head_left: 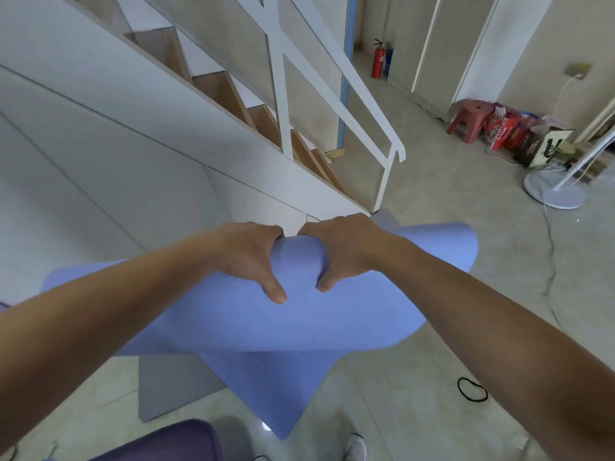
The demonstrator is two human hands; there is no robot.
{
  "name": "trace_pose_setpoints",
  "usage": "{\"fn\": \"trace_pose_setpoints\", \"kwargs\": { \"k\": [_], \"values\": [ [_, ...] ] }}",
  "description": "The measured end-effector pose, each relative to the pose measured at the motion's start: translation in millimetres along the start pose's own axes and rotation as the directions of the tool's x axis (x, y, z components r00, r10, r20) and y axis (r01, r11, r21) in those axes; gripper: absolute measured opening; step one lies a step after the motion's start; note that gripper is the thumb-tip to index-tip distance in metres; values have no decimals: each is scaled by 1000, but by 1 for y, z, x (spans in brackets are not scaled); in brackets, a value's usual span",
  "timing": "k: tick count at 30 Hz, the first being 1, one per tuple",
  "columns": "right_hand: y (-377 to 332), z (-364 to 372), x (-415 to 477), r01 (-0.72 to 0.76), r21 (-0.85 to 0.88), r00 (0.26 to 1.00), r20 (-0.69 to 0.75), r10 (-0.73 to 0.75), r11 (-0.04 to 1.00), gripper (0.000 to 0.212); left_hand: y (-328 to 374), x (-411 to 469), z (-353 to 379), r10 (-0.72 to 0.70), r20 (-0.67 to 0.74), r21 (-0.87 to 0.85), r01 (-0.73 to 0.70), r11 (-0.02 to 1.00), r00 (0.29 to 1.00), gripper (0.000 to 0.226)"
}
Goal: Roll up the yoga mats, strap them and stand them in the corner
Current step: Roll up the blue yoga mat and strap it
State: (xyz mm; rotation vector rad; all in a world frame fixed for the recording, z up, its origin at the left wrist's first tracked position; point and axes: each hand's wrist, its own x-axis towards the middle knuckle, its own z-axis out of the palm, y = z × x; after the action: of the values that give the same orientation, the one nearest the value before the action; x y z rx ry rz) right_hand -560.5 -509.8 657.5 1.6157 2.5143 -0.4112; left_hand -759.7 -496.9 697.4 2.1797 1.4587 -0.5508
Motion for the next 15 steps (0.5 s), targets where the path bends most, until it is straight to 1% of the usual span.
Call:
{"fn": "trace_pose_setpoints", "kwargs": {
  "k": [1, 2, 3, 4, 5, 6, 7, 8, 9, 10, 11, 12, 14, 15],
  "values": [
    [0, 1, 0, -15, -4, 999, -52, 15, 1000, 89, 1, 2, 0, -23, -88, 58, 28, 998, 996, 72],
    [-1, 5, -1, -55, -20, 987, -150, 51, 998, 92, -1, 5, -2, -49, -163, 68, 61, 996, 985, 70],
    [-4, 10, -5, -134, -12, 950, -285, 125, 991, 92, -6, 9, -3, -85, -211, 45, 97, 994, 974, 67],
    [-6, 18, -10, -235, 66, 877, -416, 241, 970, 87, -10, 11, -6, -126, -238, -1, 130, 992, 963, 67],
    [-9, 27, -17, -313, 228, 782, -490, 386, 922, 80, -16, 14, -8, -162, -253, -60, 151, 987, 954, 68],
    [-13, 33, -23, -336, 465, 722, -431, 541, 819, 74, -21, 16, -12, -183, -265, -118, 156, 981, 947, 71],
    [-18, 37, -28, -318, 728, 724, -227, 651, 608, 70, -22, 17, -15, -188, -276, -166, 146, 975, 942, 74],
    [-26, 39, -30, -282, 911, 768, 27, 640, 300, 68, -20, 18, -20, -182, -289, -207, 124, 971, 940, 77],
    [-32, 40, -29, -251, 968, 819, 205, 537, 13, 64, -16, 18, -25, -168, -298, -250, 93, 964, 940, 79],
    [-36, 39, -24, -225, 963, 854, 269, 445, -149, 61, -11, 18, -28, -147, -299, -305, 51, 951, 943, 79],
    [-36, 36, -19, -191, 954, 873, 273, 405, -230, 62, -5, 19, -30, -126, -288, -366, 13, 931, 949, 78],
    [-34, 31, -13, -149, 945, 881, 260, 395, -290, 65, 1, 20, -29, -104, -273, -419, -20, 908, 956, 75],
    [-27, 20, -6, -65, 916, 872, 245, 423, -396, 69, 8, 21, -22, -83, -223, -512, -44, 858, 971, 68],
    [-22, 16, -5, -32, 900, 861, 247, 446, -436, 70, 9, 22, -18, -69, -191, -579, -55, 813, 979, 66]
  ]
}}
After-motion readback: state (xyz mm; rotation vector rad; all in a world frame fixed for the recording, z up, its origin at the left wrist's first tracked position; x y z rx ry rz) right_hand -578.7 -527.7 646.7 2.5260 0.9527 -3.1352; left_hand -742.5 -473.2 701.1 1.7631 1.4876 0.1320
